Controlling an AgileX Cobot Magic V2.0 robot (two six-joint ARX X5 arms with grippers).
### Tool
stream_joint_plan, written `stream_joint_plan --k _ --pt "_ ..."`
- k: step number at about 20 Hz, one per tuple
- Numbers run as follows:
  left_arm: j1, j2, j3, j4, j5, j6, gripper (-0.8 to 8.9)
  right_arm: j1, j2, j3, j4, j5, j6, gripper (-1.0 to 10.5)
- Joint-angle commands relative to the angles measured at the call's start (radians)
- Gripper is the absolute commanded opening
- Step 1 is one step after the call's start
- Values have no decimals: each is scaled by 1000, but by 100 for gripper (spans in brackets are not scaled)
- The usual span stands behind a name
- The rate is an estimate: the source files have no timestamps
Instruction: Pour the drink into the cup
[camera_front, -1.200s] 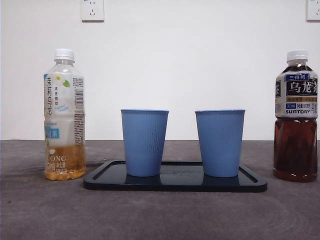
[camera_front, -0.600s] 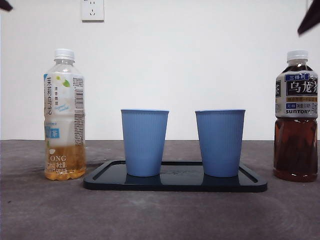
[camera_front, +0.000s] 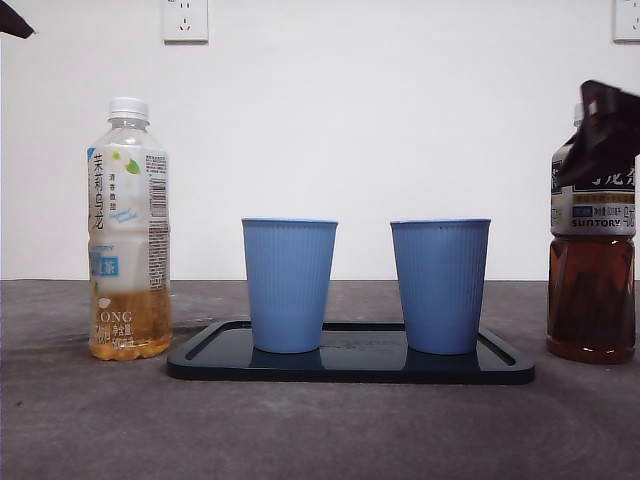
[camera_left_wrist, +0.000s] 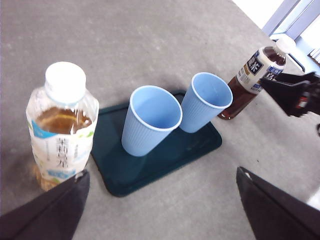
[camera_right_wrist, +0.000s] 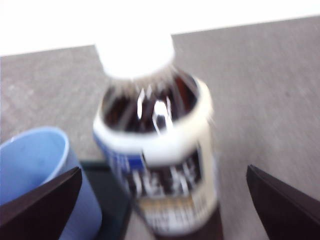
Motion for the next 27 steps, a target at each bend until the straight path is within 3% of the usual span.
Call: stream_joint_plan --k 1,7,11,20,27 --pt "-4 5 6 19 5 19 465 3 101 3 118 5 -9 525" --pt "-4 5 6 26 5 29 465 3 242 3 289 24 -10 518" --pt "-4 5 6 29 5 33 465 3 294 3 352 26 -10 447" --pt "-4 5 6 31 5 35 464 3 333 3 423 23 -9 260" --pt "-4 5 6 29 5 42 465 3 319 6 428 23 -38 229"
